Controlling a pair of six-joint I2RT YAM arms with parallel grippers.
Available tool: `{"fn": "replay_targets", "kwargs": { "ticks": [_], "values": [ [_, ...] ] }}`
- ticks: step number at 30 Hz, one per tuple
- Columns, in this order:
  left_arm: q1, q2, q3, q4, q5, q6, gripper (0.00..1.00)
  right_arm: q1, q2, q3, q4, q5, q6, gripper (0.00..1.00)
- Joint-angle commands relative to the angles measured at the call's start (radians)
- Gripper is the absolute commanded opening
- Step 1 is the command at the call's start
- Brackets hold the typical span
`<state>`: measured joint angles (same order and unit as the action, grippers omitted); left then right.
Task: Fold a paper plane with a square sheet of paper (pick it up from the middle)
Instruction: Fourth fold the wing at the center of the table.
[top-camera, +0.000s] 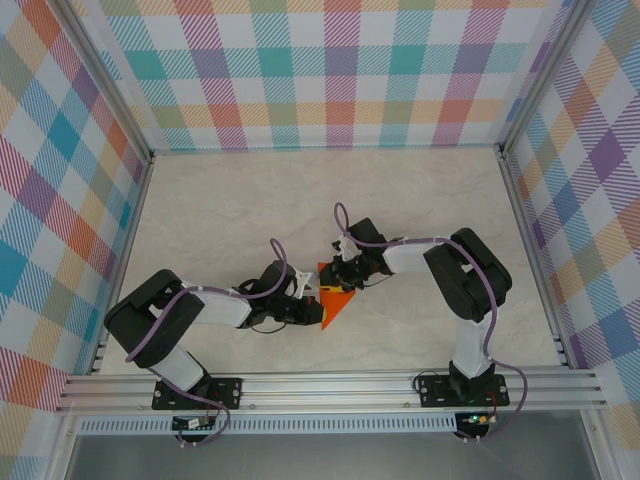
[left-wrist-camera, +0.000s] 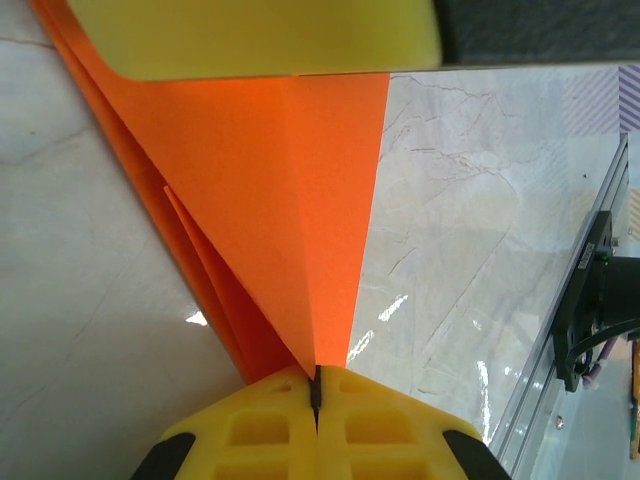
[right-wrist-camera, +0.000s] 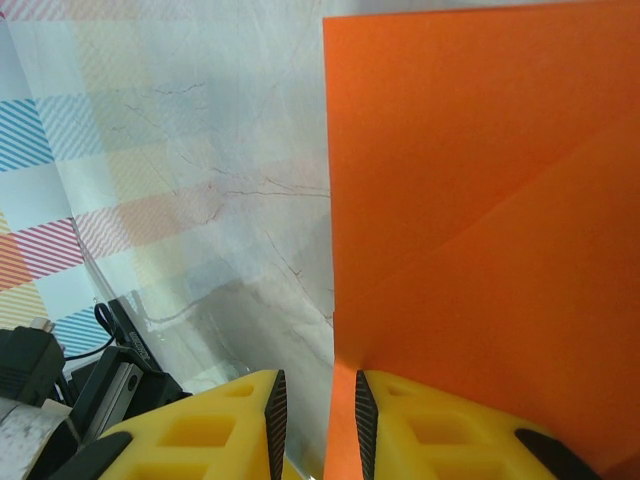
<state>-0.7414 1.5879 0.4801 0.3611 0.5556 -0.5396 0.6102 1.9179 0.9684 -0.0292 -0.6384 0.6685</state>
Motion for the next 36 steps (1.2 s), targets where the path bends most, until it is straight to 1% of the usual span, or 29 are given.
{"fn": "replay_targets", "kwargs": {
  "ticks": [1, 5, 7, 9, 11, 12, 14, 16, 18, 19, 22, 24, 28, 33, 36],
  "values": [
    [-0.047, -0.024, -0.035, -0.133, 0.086, 0.047, 0.05, -0.001, 0.067, -0.051, -0.064, 0.124, -0.013, 0.28],
    [-0.051, -0.053, -0.046, -0.150, 0.087, 0.046, 0.08, -0.001, 0.066, -0.053, -0.066, 0.128, -0.012, 0.28],
    [-0.051, -0.079, -0.053, -0.168, 0.067, 0.039, 0.13, -0.001, 0.064, -0.057, -0.064, 0.129, -0.012, 0.28],
    [-0.050, -0.113, -0.067, -0.175, 0.043, 0.023, 0.16, -0.001, 0.063, -0.061, -0.064, 0.131, -0.012, 0.28],
    [-0.050, -0.159, -0.086, -0.176, 0.014, 0.001, 0.22, -0.001, 0.063, -0.066, -0.059, 0.128, -0.011, 0.28],
    [-0.050, -0.188, -0.097, -0.176, 0.002, -0.013, 0.24, -0.001, 0.061, -0.066, -0.058, 0.126, -0.011, 0.27],
    [-0.051, -0.260, -0.120, -0.182, -0.033, -0.041, 0.24, -0.001, 0.059, -0.069, -0.058, 0.126, -0.013, 0.27],
    [-0.051, -0.377, -0.141, -0.198, -0.094, -0.083, 0.25, -0.001, 0.059, -0.071, -0.060, 0.126, -0.014, 0.28],
    [-0.050, -0.486, -0.151, -0.234, -0.169, -0.127, 0.29, -0.001, 0.059, -0.073, -0.060, 0.125, -0.016, 0.27],
    [-0.047, -0.535, -0.150, -0.246, -0.186, -0.144, 0.29, -0.001, 0.058, -0.073, -0.059, 0.125, -0.016, 0.27],
    [-0.041, -0.597, -0.099, -0.324, -0.232, -0.172, 0.30, -0.001, 0.059, -0.074, -0.061, 0.125, -0.015, 0.28],
    [-0.036, -0.562, -0.065, -0.339, -0.250, -0.196, 0.30, -0.001, 0.059, -0.072, -0.060, 0.125, -0.016, 0.27],
    [-0.036, -0.409, -0.032, -0.167, -0.168, -0.262, 0.26, -0.001, 0.062, -0.069, -0.058, 0.125, -0.014, 0.27],
    [-0.052, -0.278, 0.032, -0.097, -0.171, -0.262, 0.24, -0.001, 0.064, -0.069, -0.057, 0.121, -0.013, 0.27],
    [-0.071, -0.199, 0.076, -0.098, -0.166, -0.246, 0.24, -0.001, 0.067, -0.066, -0.060, 0.122, -0.014, 0.27]
  ]
}}
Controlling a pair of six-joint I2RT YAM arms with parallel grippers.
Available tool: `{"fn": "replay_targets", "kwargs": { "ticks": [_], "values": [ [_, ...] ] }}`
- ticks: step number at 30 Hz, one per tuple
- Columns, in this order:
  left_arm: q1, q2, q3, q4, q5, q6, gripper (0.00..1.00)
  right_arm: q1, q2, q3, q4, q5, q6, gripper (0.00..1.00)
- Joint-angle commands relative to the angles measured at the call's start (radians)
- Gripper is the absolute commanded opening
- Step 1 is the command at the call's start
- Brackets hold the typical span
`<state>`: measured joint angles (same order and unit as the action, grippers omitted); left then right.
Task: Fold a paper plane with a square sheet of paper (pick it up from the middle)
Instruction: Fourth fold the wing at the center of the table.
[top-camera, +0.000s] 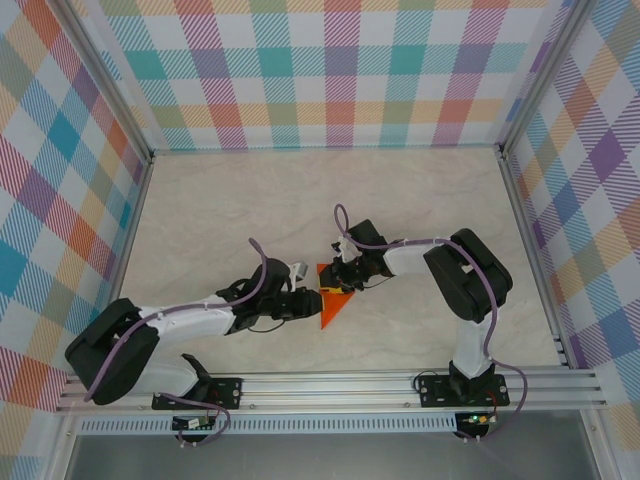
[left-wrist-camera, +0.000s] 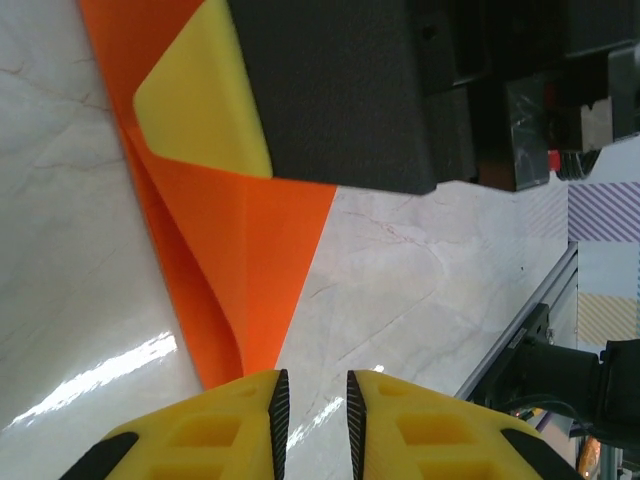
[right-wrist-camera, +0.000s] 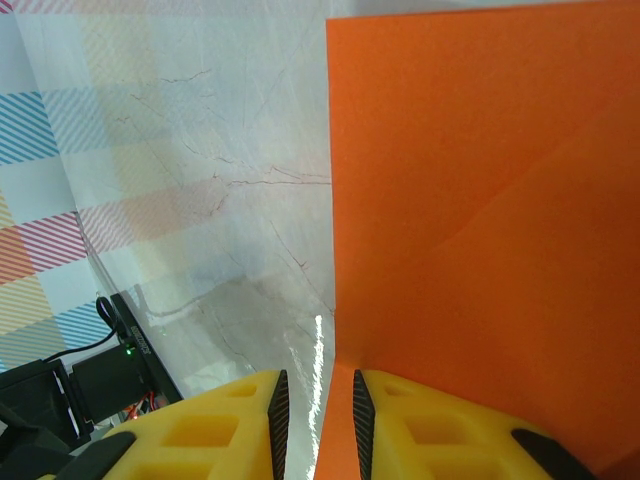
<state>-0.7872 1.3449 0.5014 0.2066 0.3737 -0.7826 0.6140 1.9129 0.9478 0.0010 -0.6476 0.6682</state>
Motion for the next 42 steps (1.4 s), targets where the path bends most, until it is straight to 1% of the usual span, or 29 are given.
{"fn": "replay_targets", "kwargs": {
  "ticks": [1, 7, 12, 18, 29, 35, 42],
  "values": [
    [-0.031, 0.071, 0.066, 0.066, 0.016, -0.003, 0.23, -0.005, 0.072, -0.044, -0.090, 0.129, -0.013, 0.27],
    [-0.053, 0.178, 0.104, 0.090, 0.009, -0.001, 0.20, -0.004, 0.074, -0.044, -0.089, 0.129, -0.015, 0.27],
    [-0.056, 0.203, 0.103, 0.036, -0.058, 0.027, 0.18, -0.005, 0.075, -0.048, -0.086, 0.128, -0.014, 0.27],
    [-0.056, 0.260, 0.090, 0.065, -0.027, 0.028, 0.17, -0.005, 0.081, -0.047, -0.086, 0.128, -0.015, 0.27],
    [-0.072, 0.273, -0.005, 0.157, 0.013, -0.021, 0.18, -0.005, 0.083, -0.050, -0.088, 0.134, -0.016, 0.27],
    [-0.091, 0.283, -0.021, 0.105, 0.015, -0.017, 0.18, -0.005, 0.083, -0.048, -0.095, 0.138, -0.016, 0.27],
    [-0.125, 0.249, -0.065, 0.066, 0.010, -0.016, 0.17, -0.005, 0.083, -0.049, -0.104, 0.149, -0.017, 0.26]
  ]
}}
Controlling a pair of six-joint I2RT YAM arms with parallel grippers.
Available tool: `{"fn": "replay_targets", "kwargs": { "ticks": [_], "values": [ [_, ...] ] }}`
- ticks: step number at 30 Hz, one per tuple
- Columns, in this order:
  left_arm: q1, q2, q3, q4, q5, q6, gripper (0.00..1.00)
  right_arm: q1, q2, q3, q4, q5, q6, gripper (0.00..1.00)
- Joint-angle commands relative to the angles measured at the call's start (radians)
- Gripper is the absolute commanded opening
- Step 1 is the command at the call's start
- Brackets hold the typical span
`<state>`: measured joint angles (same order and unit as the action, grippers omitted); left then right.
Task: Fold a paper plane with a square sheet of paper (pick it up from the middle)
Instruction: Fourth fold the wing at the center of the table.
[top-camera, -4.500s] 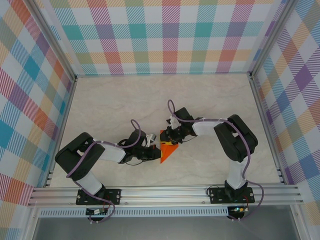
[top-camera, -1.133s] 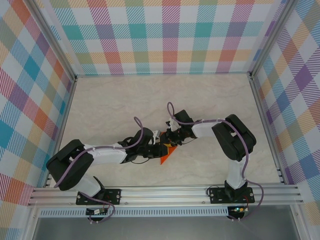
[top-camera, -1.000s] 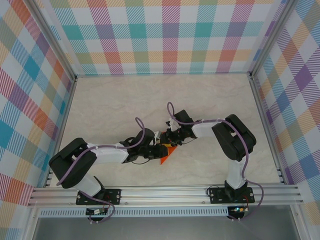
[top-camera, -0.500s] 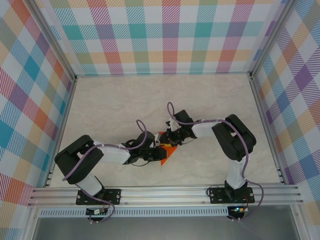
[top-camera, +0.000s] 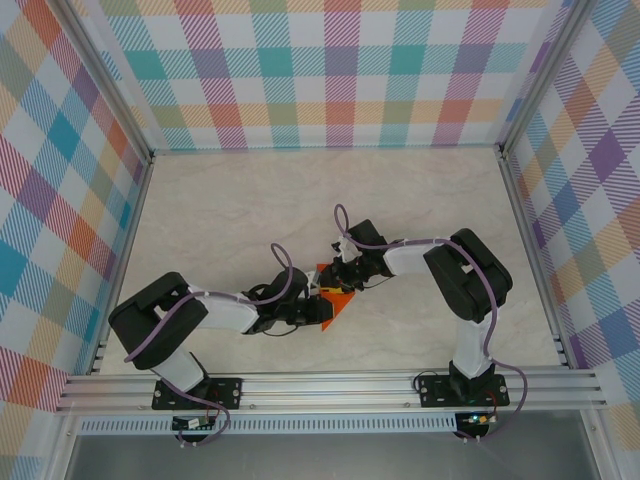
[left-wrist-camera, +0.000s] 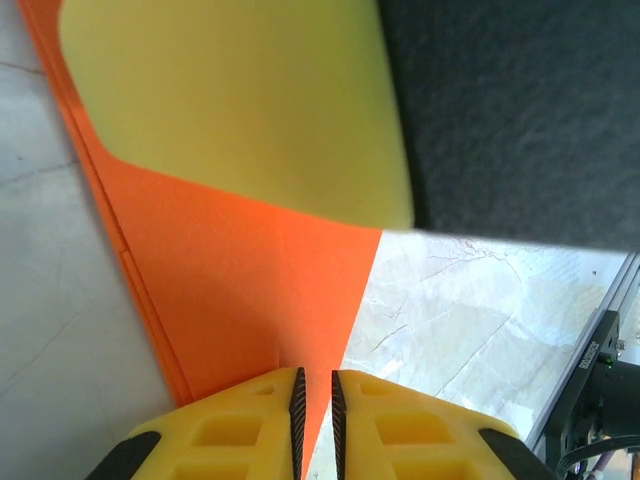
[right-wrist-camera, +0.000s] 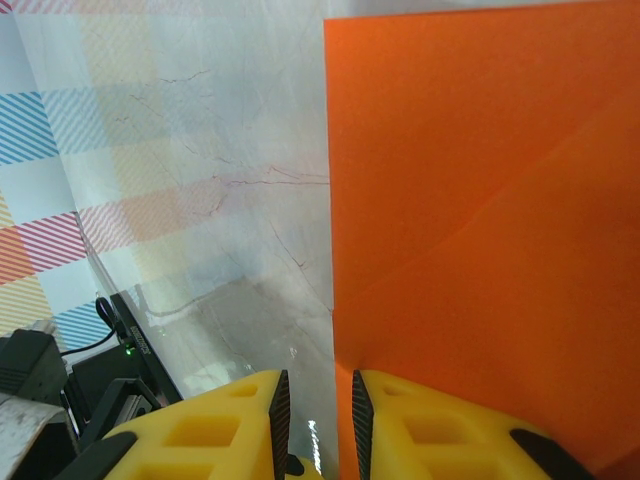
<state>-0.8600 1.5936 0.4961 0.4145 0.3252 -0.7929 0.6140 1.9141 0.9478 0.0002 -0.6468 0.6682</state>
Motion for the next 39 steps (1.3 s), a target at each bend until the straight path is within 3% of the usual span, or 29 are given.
{"fn": "replay_targets", "kwargs": {
  "ticks": [1, 24, 28, 32, 39],
  "values": [
    [-0.054, -0.008, -0.066, -0.143, 0.058, -0.010, 0.18, -0.005, 0.083, -0.049, -0.103, 0.148, -0.016, 0.26],
    [-0.104, -0.068, -0.170, -0.146, 0.037, -0.078, 0.17, -0.005, 0.094, -0.051, -0.101, 0.151, -0.016, 0.26],
    [-0.106, -0.088, -0.156, -0.207, 0.036, -0.068, 0.17, -0.005, 0.095, -0.049, -0.103, 0.150, -0.013, 0.27],
    [-0.110, -0.165, -0.170, -0.249, 0.011, -0.075, 0.17, -0.005, 0.089, -0.048, -0.108, 0.152, -0.015, 0.27],
    [-0.099, -0.445, -0.124, -0.412, -0.098, -0.052, 0.18, -0.005, 0.088, -0.045, -0.108, 0.147, -0.015, 0.27]
  ]
}}
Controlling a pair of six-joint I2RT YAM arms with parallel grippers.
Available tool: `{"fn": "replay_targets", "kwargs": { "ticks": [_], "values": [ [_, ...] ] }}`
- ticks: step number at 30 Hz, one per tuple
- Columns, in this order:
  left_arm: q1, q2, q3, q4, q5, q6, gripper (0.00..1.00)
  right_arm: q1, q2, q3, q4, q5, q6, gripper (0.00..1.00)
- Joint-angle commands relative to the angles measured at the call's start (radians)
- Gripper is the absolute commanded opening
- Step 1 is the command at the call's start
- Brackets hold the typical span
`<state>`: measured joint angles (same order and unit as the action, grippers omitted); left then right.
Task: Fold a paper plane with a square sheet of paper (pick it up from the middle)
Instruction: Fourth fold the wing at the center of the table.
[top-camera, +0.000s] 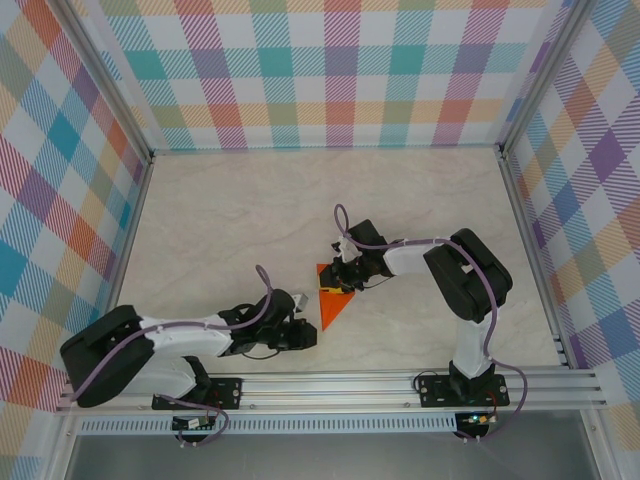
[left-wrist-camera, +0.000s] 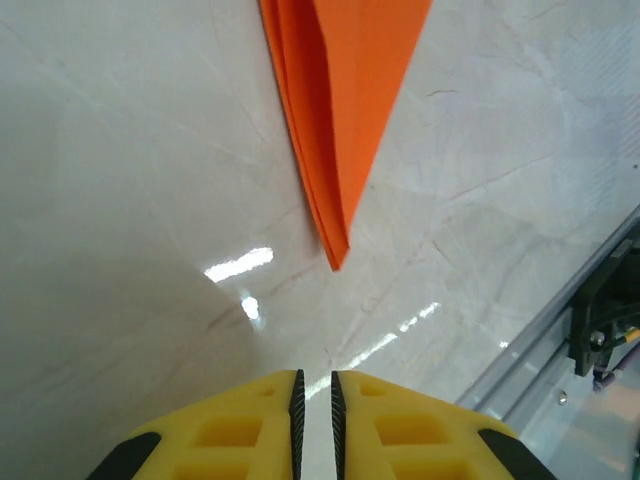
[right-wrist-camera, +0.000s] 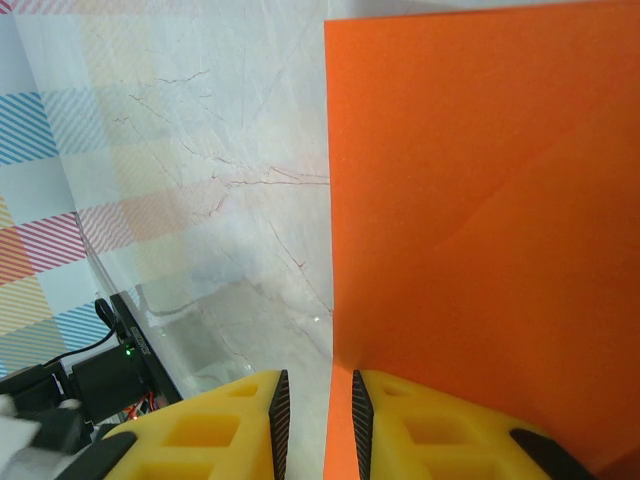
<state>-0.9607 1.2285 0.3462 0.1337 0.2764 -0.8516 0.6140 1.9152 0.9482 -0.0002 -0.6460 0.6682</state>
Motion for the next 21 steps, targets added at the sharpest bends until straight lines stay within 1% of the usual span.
{"fn": "replay_targets", "kwargs": {
  "ticks": [1, 3, 6, 12, 15, 18, 21],
  "values": [
    [0.014, -0.100, 0.037, -0.155, -0.054, 0.015, 0.19, -0.005, 0.088, -0.045, -0.109, 0.146, -0.015, 0.27],
    [0.037, -0.115, 0.056, -0.154, -0.045, 0.023, 0.20, -0.005, 0.087, -0.043, -0.109, 0.146, -0.015, 0.27],
    [0.055, -0.076, 0.093, -0.103, -0.027, 0.031, 0.22, -0.005, 0.089, -0.042, -0.107, 0.146, -0.013, 0.27],
    [0.056, 0.110, 0.206, 0.033, 0.000, 0.056, 0.23, -0.005, 0.096, -0.040, -0.101, 0.143, -0.009, 0.27],
    [0.056, 0.208, 0.273, 0.061, 0.006, 0.071, 0.24, -0.005, 0.096, -0.040, -0.102, 0.141, -0.009, 0.27],
    [0.056, 0.283, 0.321, 0.031, -0.033, 0.084, 0.24, -0.005, 0.096, -0.040, -0.105, 0.140, -0.011, 0.27],
    [0.055, 0.330, 0.325, 0.016, -0.074, 0.093, 0.23, -0.005, 0.095, -0.039, -0.107, 0.140, -0.010, 0.27]
  ]
}}
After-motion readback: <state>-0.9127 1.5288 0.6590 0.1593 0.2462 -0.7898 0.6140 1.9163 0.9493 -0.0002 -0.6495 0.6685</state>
